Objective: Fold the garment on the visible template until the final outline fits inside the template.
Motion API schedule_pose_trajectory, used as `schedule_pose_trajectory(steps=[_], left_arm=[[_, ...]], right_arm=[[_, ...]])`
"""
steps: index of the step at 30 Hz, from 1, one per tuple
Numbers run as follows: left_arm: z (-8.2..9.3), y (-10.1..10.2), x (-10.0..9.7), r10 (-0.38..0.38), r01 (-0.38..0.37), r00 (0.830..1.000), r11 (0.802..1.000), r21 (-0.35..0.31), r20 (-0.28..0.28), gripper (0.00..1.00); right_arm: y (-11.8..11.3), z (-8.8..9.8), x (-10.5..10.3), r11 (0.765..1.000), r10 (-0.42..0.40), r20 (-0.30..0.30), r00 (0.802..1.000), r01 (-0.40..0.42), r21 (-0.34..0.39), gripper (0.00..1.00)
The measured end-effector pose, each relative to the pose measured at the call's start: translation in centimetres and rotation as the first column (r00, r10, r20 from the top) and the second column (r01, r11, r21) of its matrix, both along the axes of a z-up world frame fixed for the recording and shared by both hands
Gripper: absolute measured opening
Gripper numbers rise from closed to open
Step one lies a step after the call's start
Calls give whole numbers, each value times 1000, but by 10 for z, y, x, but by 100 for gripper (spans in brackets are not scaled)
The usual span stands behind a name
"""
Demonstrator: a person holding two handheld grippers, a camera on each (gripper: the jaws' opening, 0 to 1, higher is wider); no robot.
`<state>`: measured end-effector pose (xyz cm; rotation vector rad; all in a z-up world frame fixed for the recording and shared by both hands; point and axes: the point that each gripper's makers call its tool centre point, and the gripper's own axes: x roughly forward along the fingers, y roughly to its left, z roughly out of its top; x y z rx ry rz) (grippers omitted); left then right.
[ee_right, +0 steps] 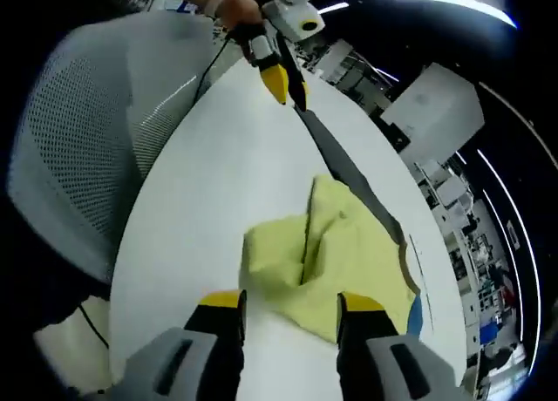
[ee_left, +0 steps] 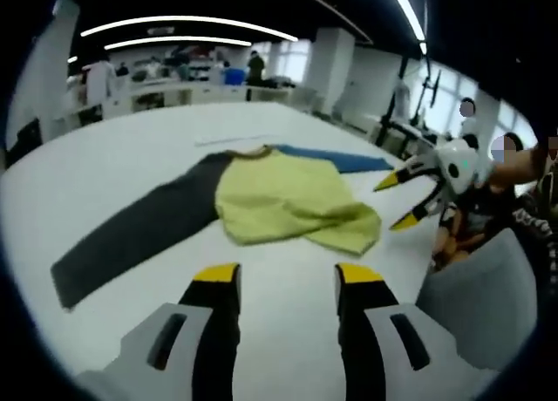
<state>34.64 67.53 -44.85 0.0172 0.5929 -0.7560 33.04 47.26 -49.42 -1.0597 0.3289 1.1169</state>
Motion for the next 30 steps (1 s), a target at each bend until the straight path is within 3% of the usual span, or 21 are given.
schedule_pose_trajectory(steps=[3,7,8,10,15,19,22,30], left_arm=[[-2,2,-2,10,-10,1000,1000,-7,-8,39],[-4,2,-4,20,-21,1000,1000,-21,-20,38],[-4,2,-4,20,-20,1000,1000,-21,-24,38],[-5,2,-5,19,-20,999,1000,-21,-27,38],[-6,1,-3,15,-15,999,1000,-22,-33,37],[-6,0,-2,14,-15,999,999,-32,-36,37],[-7,-1,-2,12,-13,999,1000,-29,-40,36],[-11,0,-2,13,-15,998,999,-33,-53,36]], right_arm=[[9,-5,-3,994,90,44,995,-87,-61,36],[12,-15,-2,992,100,45,994,-96,-87,35],[12,-16,3,989,111,81,991,-102,-110,35],[12,-20,5,988,109,78,991,-99,-118,32],[9,-15,15,988,98,116,988,-82,-129,23],[10,-8,23,992,72,145,987,-57,-109,18],[13,0,27,991,89,189,978,-69,-111,1],[18,21,41,999,34,182,983,-30,-25,0]])
